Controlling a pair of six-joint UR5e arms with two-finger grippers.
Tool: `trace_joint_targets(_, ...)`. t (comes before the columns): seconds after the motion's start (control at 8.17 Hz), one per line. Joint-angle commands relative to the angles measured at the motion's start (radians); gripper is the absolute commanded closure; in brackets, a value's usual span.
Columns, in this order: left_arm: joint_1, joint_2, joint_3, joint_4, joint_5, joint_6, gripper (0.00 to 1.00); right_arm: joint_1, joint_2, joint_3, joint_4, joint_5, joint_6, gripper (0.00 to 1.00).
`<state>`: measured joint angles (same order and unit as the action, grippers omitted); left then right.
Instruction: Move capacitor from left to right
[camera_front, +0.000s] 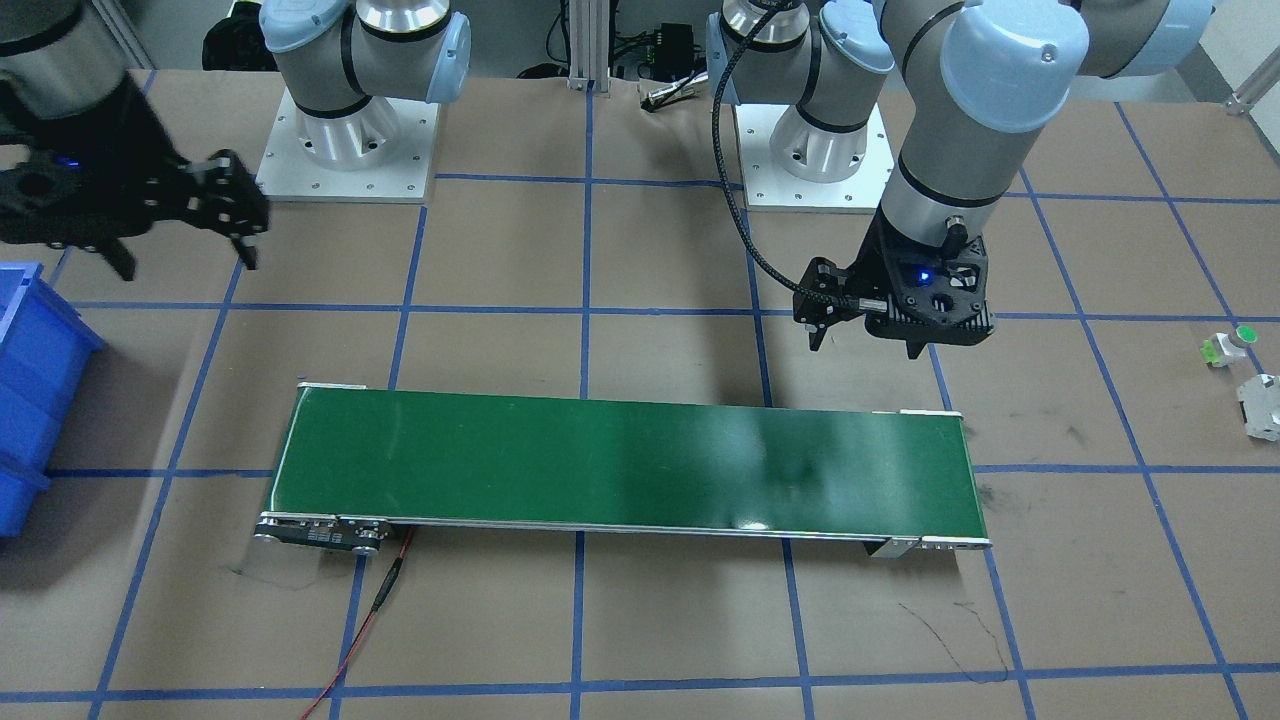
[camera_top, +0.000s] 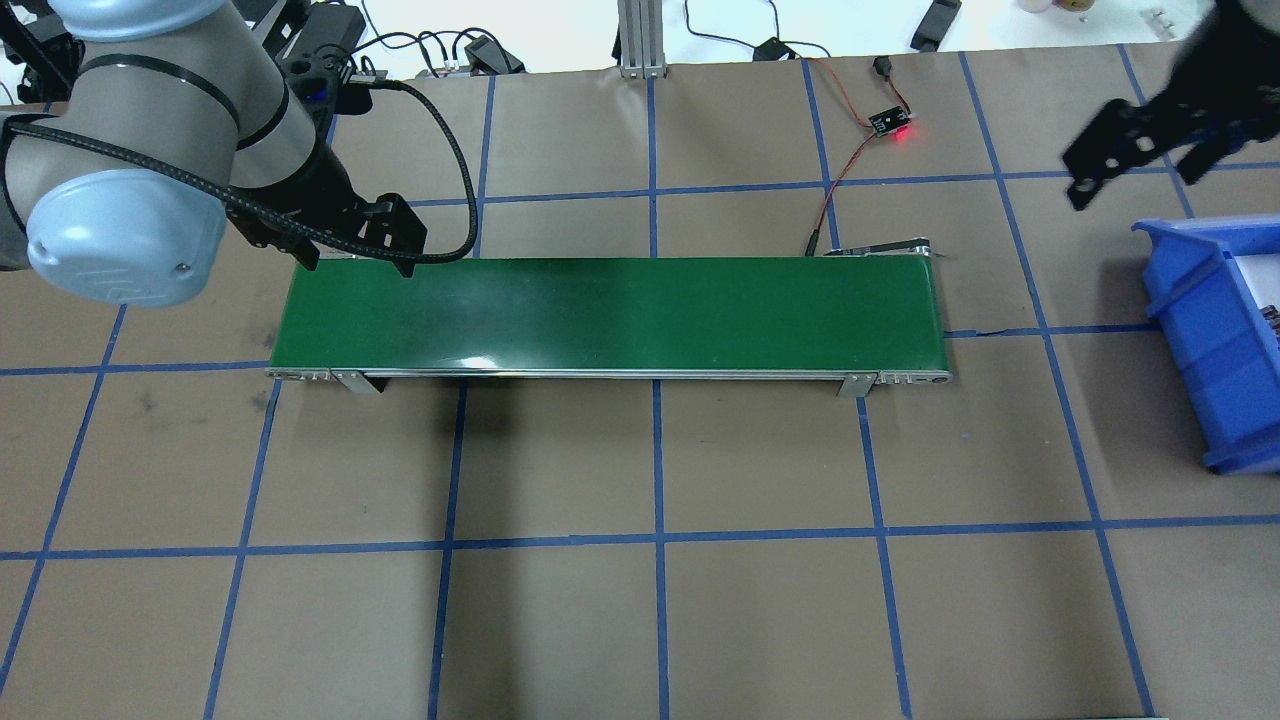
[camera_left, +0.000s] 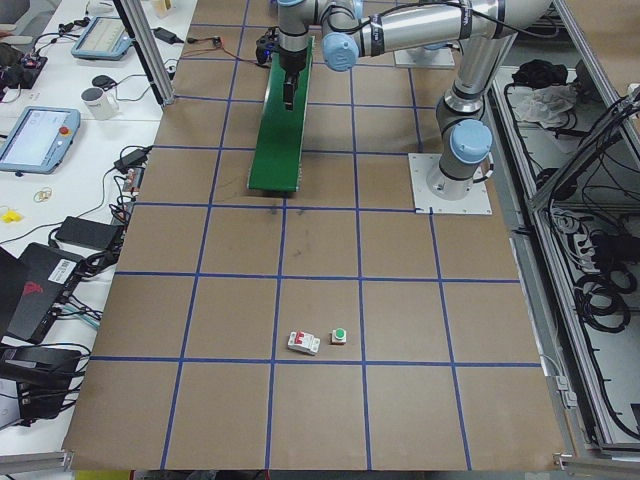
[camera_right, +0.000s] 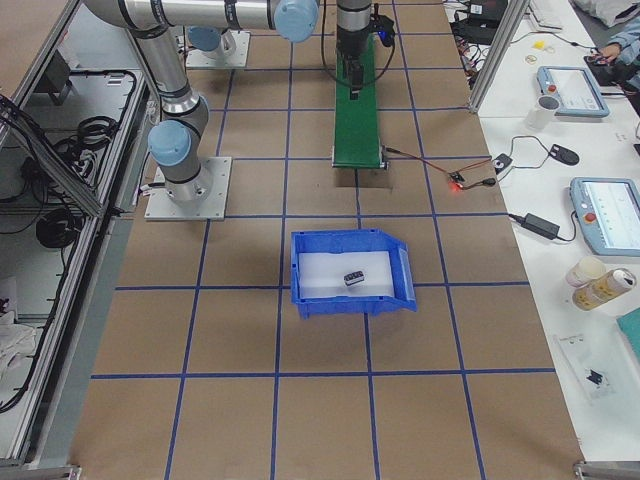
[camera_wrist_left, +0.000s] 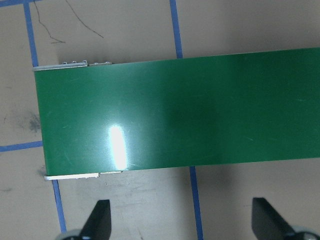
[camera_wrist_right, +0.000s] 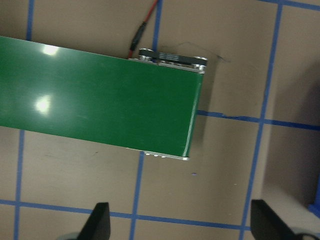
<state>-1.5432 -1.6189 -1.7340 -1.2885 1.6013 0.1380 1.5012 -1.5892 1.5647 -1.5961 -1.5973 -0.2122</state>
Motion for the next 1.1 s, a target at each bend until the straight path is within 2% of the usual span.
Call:
trace_joint_targets(0.0, 0.0, 0.001, -0.002, 0.0, 0.002, 0.002, 0.0, 0.142, 0.008, 0.0, -0.007, 0.004, 0.169, 0.0)
trace_joint_targets(0.61, 0.0, 0.001, -0.004, 0.001, 0.0, 0.003, 0.0, 0.131, 0.011, -0.002, -0.011, 0.005, 0.169, 0.0)
trace_joint_targets(0.98, 0.0, 0.001, -0.004, 0.001, -0.003, 0.003, 0.0, 0.071, 0.002, 0.0, -0.001, 0.005, 0.157, 0.0)
